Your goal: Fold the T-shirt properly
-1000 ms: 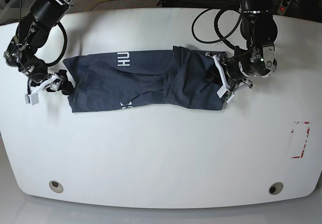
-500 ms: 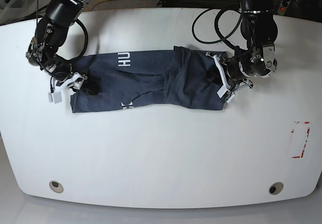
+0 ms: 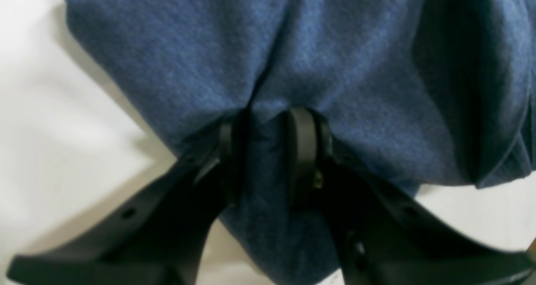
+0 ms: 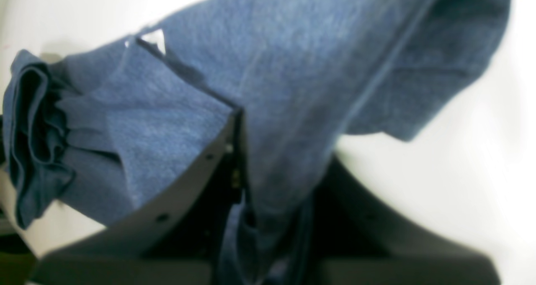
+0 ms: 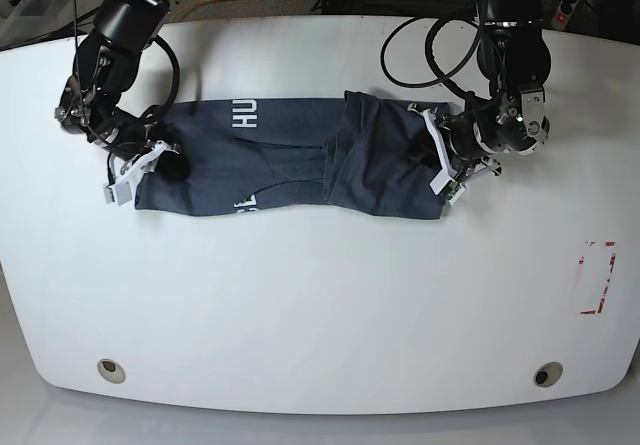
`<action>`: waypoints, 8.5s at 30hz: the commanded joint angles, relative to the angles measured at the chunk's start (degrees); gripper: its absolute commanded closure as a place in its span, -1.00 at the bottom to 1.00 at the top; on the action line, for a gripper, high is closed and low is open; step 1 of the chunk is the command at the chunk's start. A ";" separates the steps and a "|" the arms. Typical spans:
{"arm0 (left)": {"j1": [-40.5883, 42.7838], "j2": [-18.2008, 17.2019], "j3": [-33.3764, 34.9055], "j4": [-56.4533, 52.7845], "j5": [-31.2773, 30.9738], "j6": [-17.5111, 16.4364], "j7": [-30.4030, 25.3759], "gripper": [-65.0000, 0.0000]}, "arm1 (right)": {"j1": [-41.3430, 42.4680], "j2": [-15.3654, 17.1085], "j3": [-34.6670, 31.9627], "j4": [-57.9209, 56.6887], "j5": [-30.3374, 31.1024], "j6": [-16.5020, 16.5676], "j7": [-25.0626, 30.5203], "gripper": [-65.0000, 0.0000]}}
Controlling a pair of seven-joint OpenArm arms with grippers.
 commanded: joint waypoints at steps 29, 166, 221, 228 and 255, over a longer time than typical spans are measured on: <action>-10.53 12.51 17.69 -23.85 1.69 3.50 -6.43 0.54 | 0.61 2.05 -16.89 31.43 1.05 -0.03 -5.60 1.00; -4.21 -0.58 10.21 17.20 18.92 3.50 -6.87 0.41 | 5.27 -4.46 -35.17 15.34 -34.12 -0.03 6.79 0.68; 13.55 8.12 0.63 6.56 19.10 20.56 -18.57 -0.33 | -4.66 -10.61 -33.50 29.76 -16.98 -0.03 -0.51 0.67; 9.60 -2.87 0.10 2.78 18.83 18.01 -18.57 -0.33 | -4.66 -10.35 -30.07 29.85 -16.98 -0.03 -0.51 0.68; -7.46 -37.59 -18.45 -27.37 18.66 0.12 -22.17 -0.32 | -5.98 -8.68 -28.67 35.03 -17.42 -0.03 -0.59 0.68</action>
